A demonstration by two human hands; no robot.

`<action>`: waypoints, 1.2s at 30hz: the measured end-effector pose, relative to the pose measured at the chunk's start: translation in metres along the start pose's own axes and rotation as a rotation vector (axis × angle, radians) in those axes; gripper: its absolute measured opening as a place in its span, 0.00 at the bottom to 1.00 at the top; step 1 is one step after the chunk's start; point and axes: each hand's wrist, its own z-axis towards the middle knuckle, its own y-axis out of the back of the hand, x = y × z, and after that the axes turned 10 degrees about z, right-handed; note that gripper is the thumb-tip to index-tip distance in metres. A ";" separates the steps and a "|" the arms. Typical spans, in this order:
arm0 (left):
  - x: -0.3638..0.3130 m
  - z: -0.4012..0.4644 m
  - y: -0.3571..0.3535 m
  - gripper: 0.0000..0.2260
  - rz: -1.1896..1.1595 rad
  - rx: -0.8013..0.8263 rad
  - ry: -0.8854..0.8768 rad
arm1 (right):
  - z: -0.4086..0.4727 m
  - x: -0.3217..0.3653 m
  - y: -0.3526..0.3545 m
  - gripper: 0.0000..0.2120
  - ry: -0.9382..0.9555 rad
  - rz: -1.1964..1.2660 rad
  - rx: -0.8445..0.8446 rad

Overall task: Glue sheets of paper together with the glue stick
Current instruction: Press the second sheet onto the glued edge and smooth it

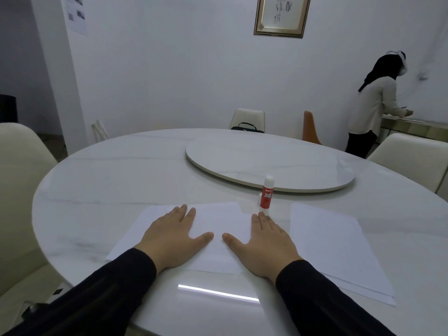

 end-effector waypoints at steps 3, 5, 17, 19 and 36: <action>0.002 0.000 0.002 0.40 -0.025 -0.029 0.016 | 0.001 -0.005 0.009 0.38 0.056 -0.004 -0.078; 0.002 -0.001 0.002 0.41 -0.018 -0.027 0.018 | 0.002 -0.008 0.014 0.32 0.061 0.023 -0.077; 0.001 -0.002 0.000 0.41 -0.018 -0.024 0.014 | 0.004 -0.007 0.023 0.37 -0.072 0.485 -0.173; 0.001 -0.002 0.001 0.41 -0.015 -0.026 0.018 | 0.002 -0.008 0.025 0.35 -0.085 0.674 -0.211; 0.007 0.005 0.004 0.23 -0.059 -0.002 0.041 | -0.022 -0.039 0.062 0.02 -0.119 0.869 -0.325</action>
